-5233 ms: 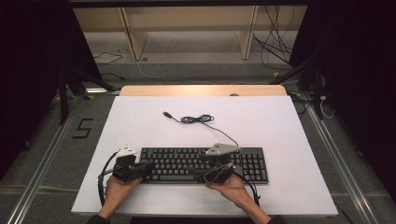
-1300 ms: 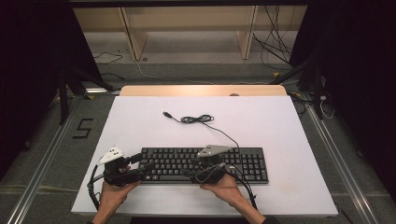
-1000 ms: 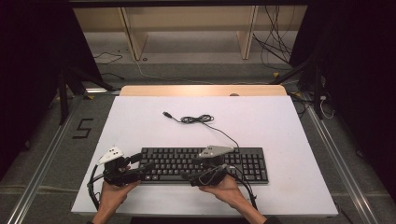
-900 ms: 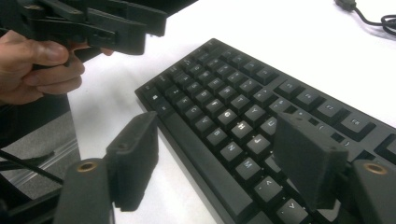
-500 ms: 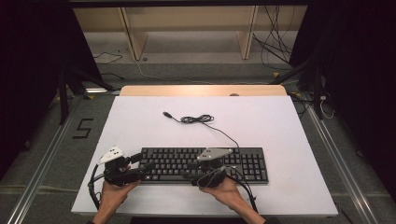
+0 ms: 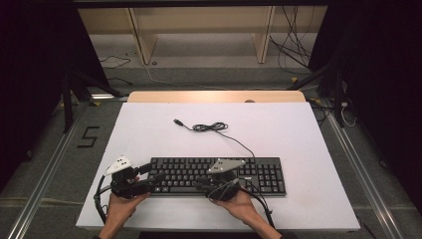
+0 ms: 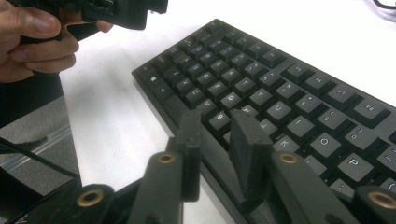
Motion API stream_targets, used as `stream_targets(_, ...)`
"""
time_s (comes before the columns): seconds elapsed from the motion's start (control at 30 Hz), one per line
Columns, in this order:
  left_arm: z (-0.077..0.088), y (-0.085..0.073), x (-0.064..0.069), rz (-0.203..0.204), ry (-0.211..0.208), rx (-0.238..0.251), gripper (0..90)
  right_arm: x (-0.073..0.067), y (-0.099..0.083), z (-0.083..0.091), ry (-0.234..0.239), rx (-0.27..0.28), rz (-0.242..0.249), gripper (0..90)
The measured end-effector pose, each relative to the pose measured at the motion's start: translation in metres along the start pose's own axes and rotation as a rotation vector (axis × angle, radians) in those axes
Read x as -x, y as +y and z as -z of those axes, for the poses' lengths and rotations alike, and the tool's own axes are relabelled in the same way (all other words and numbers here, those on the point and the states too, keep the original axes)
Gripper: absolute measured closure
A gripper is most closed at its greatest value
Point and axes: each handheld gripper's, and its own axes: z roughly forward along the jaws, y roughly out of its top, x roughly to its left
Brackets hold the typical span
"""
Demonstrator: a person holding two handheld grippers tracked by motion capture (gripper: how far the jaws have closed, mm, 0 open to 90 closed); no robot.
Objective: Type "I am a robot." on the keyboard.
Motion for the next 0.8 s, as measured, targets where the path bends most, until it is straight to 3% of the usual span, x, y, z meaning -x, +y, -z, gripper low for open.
stream_targets(0.33,0.0,0.0,0.0,-0.001,-0.001,0.0,29.1,0.003,-0.003,-0.006,-0.036,-0.035,0.007,89.4)
stream_targets(0.8,0.0,0.0,0.0,-0.003,-0.006,0.001,28.8,0.003,-0.008,-0.018,-0.056,-0.091,0.021,90.0)
